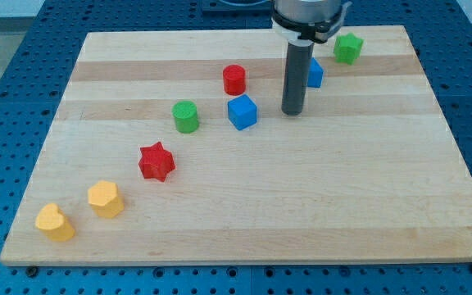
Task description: Push blue cube in between the red circle and green circle
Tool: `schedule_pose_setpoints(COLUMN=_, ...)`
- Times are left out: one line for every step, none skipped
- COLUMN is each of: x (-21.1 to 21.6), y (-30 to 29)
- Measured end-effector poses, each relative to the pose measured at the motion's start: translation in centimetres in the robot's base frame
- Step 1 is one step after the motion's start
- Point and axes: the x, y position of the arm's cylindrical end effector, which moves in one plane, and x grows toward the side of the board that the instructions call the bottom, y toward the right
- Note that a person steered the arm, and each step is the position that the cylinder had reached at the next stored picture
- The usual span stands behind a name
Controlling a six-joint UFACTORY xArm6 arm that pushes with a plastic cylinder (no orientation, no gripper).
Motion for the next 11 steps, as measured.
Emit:
schedule_pose_setpoints(x=-0.3, y=-1.7)
schedule_pose_setpoints(x=-0.3, y=-2.3)
schedule_pose_setpoints(x=-1.7, y=-3.4)
schedule_pose_setpoints(x=-1.9, y=-3.9)
schedule_pose_setpoints(x=-1.8, y=-1.5)
schedule_pose_setpoints(x=1.0, y=1.3)
schedule_pose_setpoints(x=2.3, y=1.0)
schedule_pose_setpoints(x=2.9, y=0.0)
schedule_pose_setpoints(x=3.4, y=-2.1)
schedule_pose_setpoints(x=3.4, y=-4.2)
schedule_pose_setpoints(x=3.1, y=-5.7)
